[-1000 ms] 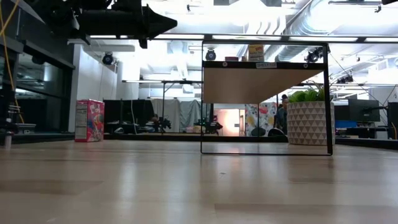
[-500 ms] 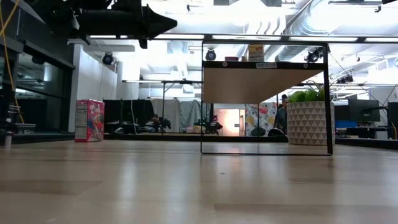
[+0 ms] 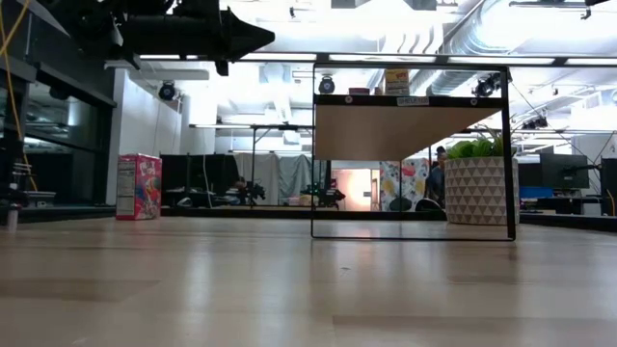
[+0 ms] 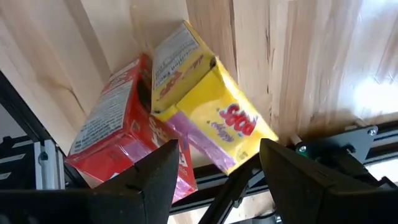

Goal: Stack cereal on shelf
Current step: Put the yellow cereal box on the shelf aligned with the yellow cereal box

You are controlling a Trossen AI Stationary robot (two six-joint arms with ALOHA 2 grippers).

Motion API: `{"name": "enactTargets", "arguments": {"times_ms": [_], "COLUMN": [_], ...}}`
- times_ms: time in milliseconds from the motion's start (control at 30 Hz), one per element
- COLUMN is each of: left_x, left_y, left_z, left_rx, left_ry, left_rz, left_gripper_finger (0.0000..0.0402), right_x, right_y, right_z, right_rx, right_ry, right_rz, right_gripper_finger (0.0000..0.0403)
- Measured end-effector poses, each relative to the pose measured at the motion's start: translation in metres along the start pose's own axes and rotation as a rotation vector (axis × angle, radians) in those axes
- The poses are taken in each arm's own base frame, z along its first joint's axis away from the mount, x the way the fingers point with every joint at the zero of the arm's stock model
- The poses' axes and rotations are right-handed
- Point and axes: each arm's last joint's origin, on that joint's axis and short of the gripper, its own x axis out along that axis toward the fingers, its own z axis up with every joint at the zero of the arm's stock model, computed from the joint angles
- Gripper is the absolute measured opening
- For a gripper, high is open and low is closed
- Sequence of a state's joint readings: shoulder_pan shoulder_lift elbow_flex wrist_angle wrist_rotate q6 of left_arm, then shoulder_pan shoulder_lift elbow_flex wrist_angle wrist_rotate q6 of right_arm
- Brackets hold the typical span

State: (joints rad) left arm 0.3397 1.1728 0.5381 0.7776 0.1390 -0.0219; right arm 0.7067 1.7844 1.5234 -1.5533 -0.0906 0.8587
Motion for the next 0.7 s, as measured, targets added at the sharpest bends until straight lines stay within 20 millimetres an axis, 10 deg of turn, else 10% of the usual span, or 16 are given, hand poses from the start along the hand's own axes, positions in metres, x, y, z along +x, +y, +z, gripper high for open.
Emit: {"name": "enactTargets", "arguments": {"times_ms": [700], "left_x": [0.0000], "left_y": [0.0000], "left_z": [-0.0001], "left_rx": [-0.002], "left_ry": [0.002], "left_rz": [0.000], "left_gripper_finger": [0.0000], "right_x": [0.0002], "right_y": [0.0012], "right_z": [-0.0005], "right_rx": [0.179], "right_ry": [-0.057], "right_rz": [-0.034], "right_gripper_finger": [0.0357]}}
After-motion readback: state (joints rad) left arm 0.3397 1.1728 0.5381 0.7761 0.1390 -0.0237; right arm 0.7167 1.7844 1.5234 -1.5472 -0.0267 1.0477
